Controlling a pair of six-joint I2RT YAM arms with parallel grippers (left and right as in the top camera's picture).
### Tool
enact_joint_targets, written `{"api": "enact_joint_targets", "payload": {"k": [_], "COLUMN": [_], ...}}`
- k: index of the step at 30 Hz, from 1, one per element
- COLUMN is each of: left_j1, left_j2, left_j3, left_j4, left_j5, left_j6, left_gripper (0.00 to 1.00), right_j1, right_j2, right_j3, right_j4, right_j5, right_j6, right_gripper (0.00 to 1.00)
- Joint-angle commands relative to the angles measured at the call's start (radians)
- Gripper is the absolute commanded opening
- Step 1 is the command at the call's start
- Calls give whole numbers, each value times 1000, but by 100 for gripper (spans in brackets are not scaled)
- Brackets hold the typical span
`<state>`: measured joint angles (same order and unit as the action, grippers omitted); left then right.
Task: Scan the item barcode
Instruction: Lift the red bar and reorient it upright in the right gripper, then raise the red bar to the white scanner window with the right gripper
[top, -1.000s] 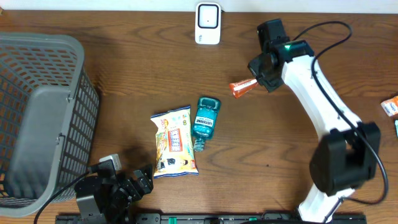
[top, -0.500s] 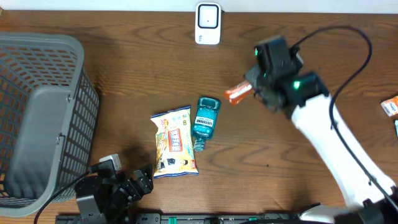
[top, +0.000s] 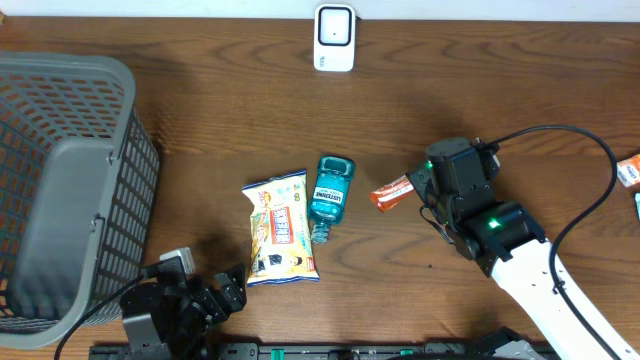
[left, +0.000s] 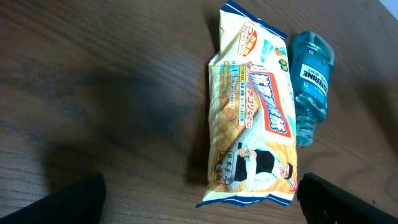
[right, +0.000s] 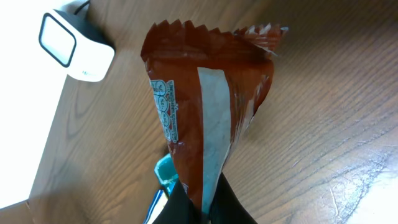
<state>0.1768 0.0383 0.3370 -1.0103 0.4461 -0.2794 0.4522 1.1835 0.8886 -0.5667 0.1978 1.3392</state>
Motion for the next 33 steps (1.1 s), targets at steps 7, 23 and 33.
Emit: {"api": "enact_joint_targets", "payload": {"k": [7,23,33], "left_j1": [3,3,3], "left_j2": [-2,-2,-2], "left_j3": [-6,-6,-6], "left_j4": [-39,-39,-39], "left_j5": [10,10,10], "left_j6": [17,17,17], "left_gripper": [98,98,98], "right_j1": [8,8,8], "right_j2": [-19,-20,-21], "right_j3": [-6,-8,-122], "right_j4": [-6,-2,225], "right_j5": [-2,-73,-92], "right_j6": [24,-236,-301], "right_gripper": [1,1,1]}}
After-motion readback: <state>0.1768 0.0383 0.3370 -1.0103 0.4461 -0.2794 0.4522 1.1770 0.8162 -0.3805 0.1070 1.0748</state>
